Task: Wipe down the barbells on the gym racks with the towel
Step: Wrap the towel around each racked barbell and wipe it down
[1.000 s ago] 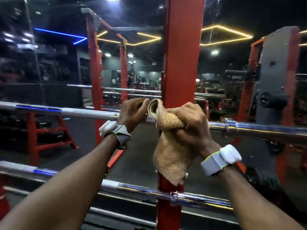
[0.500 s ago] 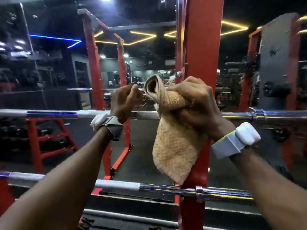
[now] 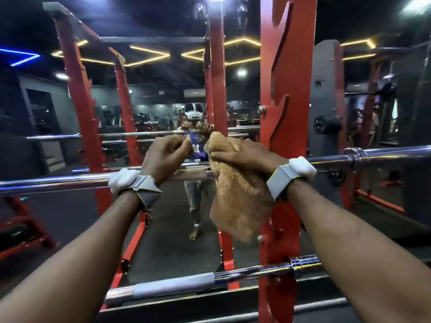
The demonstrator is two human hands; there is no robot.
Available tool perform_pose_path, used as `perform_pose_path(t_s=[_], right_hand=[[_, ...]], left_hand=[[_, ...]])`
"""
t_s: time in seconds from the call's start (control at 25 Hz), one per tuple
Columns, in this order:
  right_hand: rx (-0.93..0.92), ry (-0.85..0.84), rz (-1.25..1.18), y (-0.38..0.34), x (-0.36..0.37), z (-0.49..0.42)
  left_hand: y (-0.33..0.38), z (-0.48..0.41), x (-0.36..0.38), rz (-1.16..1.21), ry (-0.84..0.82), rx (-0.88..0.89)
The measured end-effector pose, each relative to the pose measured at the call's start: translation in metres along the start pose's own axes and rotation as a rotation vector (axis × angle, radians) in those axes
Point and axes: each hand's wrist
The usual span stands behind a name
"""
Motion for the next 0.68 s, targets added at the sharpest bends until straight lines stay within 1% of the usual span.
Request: perform_pose_path(t_s=[0.04, 0.12, 0.2, 0.24, 0.32, 0.4, 0.44, 0.52, 0.56, 0.6, 0.68], right_hand=[[0.003, 0.019, -0.048, -0.001, -0.002, -0.003], [-0.008, 0.161, -0.061, -0.001, -0.008, -0.006], [-0.017, 0.356, 0.057, -0.006, -0.001, -0.002], [-0.028, 0.422, 0.144, -0.013, 0.010, 0.000], [-0.078, 0.496, 0.328, -0.027, 0.038, 0.006], [-0.141, 0.538, 0.444, -0.024, 0.053, 0.015], [-0.158, 0.533, 0.470, -0.016, 0.050, 0.018], [-0.176, 0.551, 0.439, 0.001, 0.037, 0.022], [-0.159, 0.574, 0.426, 0.005, 0.035, 0.021], [-0.099, 0.588, 0.432, -0.001, 0.037, 0.023], [0.004, 0.603, 0.463, -0.025, 0.051, 0.022]], left_hand=[[0.000, 0.001, 0.001, -0.077, -0.069, -0.022], [0.004, 0.000, 0.003, -0.194, -0.256, -0.077], [0.013, -0.001, 0.006, -0.262, -0.389, -0.157], [0.015, -0.001, 0.006, -0.283, -0.412, -0.183], [0.015, -0.001, 0.006, -0.293, -0.431, -0.219], [0.015, 0.001, 0.004, -0.271, -0.432, -0.218], [0.015, 0.003, 0.003, -0.275, -0.412, -0.197], [0.014, 0.006, 0.004, -0.318, -0.353, -0.148], [0.017, 0.008, 0.005, -0.341, -0.329, -0.129], [0.019, 0.010, 0.006, -0.361, -0.308, -0.118], [0.022, 0.010, 0.006, -0.385, -0.292, -0.131]])
Point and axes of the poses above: each hand's wrist, its own z-axis away from the middle knuckle, its own x-axis out of the palm, y = z × x, and after that the axes turned 9 degrees about -y, right-handed
